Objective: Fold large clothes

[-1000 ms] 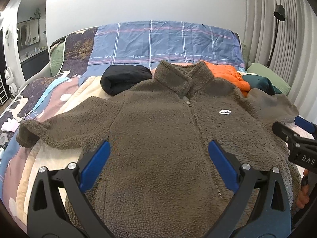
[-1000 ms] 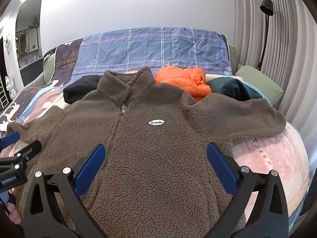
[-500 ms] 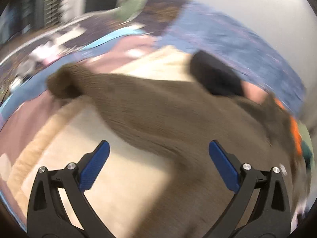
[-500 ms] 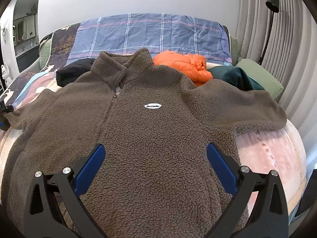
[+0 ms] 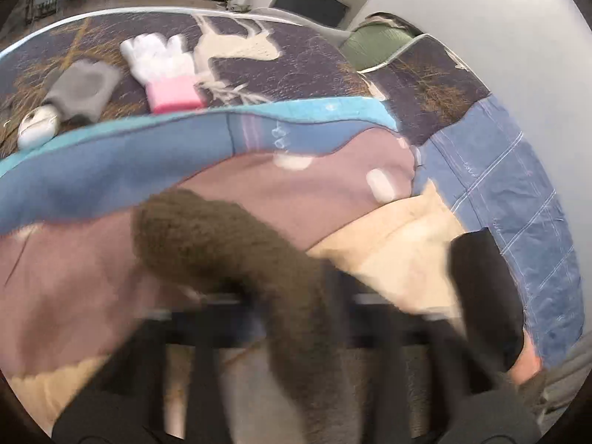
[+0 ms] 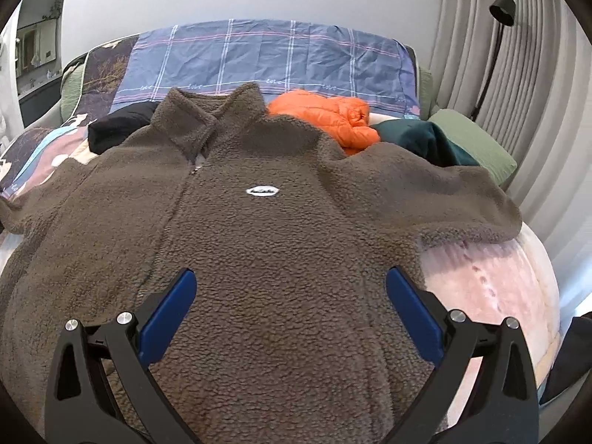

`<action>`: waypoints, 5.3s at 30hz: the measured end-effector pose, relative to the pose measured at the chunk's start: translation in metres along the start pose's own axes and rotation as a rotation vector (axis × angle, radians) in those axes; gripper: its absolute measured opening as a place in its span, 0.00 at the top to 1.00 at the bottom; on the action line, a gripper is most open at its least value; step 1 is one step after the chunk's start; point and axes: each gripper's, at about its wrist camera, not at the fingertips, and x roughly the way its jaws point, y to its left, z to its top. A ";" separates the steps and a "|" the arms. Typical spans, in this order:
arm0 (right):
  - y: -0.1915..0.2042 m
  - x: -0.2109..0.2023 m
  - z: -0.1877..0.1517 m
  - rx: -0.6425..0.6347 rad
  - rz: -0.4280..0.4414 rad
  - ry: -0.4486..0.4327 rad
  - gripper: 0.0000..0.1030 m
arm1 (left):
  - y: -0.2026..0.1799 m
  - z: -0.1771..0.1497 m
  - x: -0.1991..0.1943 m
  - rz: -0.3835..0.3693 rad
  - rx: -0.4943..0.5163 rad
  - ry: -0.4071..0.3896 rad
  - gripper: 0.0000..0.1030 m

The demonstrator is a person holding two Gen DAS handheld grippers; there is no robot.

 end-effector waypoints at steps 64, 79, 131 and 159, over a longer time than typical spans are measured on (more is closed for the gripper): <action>-0.045 0.110 0.077 0.180 0.302 0.149 0.54 | -0.178 -0.233 -0.155 -0.463 1.043 0.131 0.47; -0.032 0.136 0.070 0.120 0.265 0.240 0.54 | -0.163 -0.290 -0.123 -0.456 1.121 0.291 0.36; -0.410 0.098 -0.010 1.125 -0.151 0.091 0.37 | -0.215 -0.322 -0.076 -0.267 1.163 0.101 0.64; -0.075 0.040 0.145 0.275 0.634 -0.245 0.85 | -0.211 -0.313 -0.072 -0.354 1.078 0.151 0.61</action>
